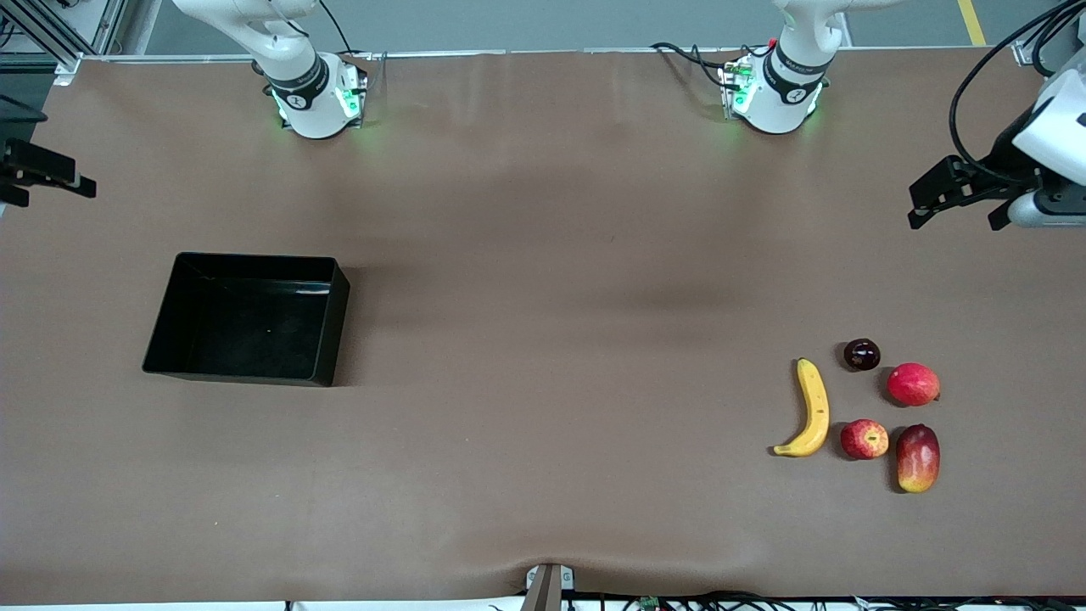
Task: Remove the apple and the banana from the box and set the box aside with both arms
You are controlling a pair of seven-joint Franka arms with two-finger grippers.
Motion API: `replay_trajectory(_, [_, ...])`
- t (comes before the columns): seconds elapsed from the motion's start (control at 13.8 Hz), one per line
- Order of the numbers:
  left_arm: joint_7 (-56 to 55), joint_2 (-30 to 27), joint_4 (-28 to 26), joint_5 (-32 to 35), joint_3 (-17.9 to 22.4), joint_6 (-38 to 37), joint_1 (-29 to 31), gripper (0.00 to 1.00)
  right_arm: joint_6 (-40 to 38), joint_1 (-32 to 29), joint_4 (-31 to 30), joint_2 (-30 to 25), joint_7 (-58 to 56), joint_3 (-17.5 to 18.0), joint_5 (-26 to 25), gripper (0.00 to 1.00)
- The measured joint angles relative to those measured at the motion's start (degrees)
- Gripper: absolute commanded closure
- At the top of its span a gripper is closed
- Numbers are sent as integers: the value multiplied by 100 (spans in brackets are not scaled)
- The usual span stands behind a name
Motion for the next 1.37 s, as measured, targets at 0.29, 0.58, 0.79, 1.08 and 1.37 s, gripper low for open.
replay_trajectory(0.29, [-1, -2, 0, -8, -19, 0, -7, 0, 154, 2, -433, -372, 503, 57, -14, 0])
replay_trajectory(0.58, [-3, -4, 0, -9, -42, -44, -15, 0, 192, 4, -432, -384, 579, 86, -145, 0])
replay_trajectory(0.79, [-4, -18, 1, -9, -41, -94, -15, 0, 193, 18, -432, -384, 580, 116, -292, 0])
replay_trajectory(1.08, [-4, -44, 2, -9, -41, -127, -15, 0, 193, 60, -432, -384, 580, 190, -302, 0])
replay_trajectory(1.37, [-25, -52, 1, -9, -41, -152, -15, 0, 193, 110, -433, -384, 580, 200, -434, 0])
